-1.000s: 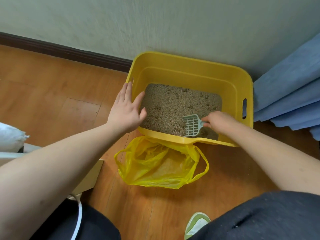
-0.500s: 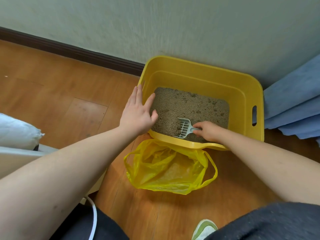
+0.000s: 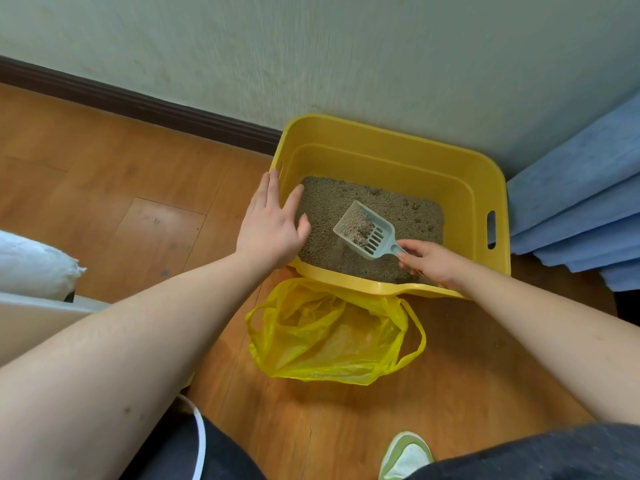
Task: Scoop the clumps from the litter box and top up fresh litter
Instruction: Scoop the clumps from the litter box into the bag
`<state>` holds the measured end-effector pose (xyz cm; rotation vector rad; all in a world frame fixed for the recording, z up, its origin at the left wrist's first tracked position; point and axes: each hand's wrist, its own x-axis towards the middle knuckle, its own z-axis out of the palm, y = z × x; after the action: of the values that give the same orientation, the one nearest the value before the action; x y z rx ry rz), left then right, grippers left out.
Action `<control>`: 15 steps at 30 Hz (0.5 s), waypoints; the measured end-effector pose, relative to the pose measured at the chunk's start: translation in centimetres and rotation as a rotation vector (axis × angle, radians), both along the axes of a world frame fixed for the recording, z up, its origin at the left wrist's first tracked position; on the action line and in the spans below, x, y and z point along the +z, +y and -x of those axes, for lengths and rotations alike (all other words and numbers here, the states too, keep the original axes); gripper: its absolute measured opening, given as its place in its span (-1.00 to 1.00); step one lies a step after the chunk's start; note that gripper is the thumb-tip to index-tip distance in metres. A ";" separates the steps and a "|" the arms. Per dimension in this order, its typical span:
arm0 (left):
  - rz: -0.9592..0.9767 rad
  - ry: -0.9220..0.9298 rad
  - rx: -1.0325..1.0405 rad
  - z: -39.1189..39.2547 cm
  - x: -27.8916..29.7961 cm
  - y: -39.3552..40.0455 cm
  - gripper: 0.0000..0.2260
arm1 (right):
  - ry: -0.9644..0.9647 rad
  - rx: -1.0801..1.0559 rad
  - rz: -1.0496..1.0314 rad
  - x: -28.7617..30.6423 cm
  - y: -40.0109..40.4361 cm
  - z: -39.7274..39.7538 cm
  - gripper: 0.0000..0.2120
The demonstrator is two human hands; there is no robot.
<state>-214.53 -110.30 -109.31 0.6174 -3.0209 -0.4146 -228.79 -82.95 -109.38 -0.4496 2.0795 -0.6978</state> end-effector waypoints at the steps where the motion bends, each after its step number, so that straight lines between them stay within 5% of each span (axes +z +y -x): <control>1: -0.003 -0.002 0.000 0.0 0.0 0.0 -0.47 | -0.022 -0.038 0.028 0.2 0.0 0.0 -0.73; 5: -0.009 -0.009 -0.003 -0.1 0.0 -0.1 -0.47 | -0.074 -0.142 0.072 1.1 0.4 0.2 -0.70; 15: 0.002 -0.020 -0.009 -0.1 0.2 0.0 -0.48 | 0.118 0.032 -0.041 2.3 1.2 -0.2 -0.68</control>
<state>-214.47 -110.35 -109.08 0.6116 -3.0434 -0.4076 -228.57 -81.79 -107.03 -0.5108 2.1883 -0.6215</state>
